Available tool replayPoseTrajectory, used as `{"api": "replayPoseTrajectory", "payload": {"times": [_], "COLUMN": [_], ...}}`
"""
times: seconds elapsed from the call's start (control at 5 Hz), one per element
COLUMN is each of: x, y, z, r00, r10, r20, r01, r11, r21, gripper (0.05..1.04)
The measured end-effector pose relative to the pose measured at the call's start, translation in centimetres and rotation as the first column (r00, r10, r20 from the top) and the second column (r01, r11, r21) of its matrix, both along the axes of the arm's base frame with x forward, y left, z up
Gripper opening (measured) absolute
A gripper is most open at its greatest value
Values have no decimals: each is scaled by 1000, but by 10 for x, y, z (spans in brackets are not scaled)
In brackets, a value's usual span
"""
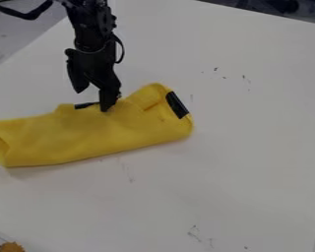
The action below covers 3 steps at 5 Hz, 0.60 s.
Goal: Unfold the cloth from top left to bottom right
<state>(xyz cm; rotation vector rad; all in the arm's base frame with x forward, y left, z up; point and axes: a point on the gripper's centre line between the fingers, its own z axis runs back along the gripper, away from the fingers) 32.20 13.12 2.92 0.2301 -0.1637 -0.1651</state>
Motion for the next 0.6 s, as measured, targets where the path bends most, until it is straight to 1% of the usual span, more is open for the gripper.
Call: {"api": "replayPoseTrajectory", "payload": {"times": [0.2,0.4,0.6], "x": [6,22,34], "y": [5,11,15], "z": [-16,-17,-18], "r00": [1000,1000,999], "r10": [-6,-21,-36], "r20": [-3,18,17], "r01": [6,22,37], "r11": [999,998,998], "r21": [-38,-57,-54], "gripper": [1001,952,713]}}
